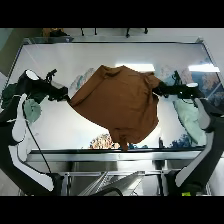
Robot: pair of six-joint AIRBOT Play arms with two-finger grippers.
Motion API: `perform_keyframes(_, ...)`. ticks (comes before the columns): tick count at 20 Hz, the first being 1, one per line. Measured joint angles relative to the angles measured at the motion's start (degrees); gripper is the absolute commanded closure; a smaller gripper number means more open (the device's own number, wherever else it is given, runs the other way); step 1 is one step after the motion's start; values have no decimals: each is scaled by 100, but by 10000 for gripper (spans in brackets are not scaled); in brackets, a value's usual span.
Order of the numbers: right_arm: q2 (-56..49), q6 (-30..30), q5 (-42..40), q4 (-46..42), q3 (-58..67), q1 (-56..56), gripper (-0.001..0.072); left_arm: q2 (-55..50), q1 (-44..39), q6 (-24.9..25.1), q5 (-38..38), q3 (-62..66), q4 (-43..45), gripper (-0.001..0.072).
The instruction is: Fold the shirts.
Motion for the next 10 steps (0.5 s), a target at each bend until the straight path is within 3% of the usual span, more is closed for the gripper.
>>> perform_keyframes(2,-774,142,120,101,1226,313,698,551,15,-55,103,-925,72,693)
perform_keyframes(6,-1419,219,146,175,2210,658,697,1493,22,-155,719,-2612,105,693)
perform_keyframes(7,-1458,254,186,173,2302,667,665,1665,24,-157,876,-2894,94,693)
perform_keyframes(8,-1464,293,221,170,2371,662,562,1821,39,-177,1034,-3123,57,692)
perform_keyframes(10,-1375,337,321,-15,2439,597,553,2041,57,-184,1270,-3373,-31,687)
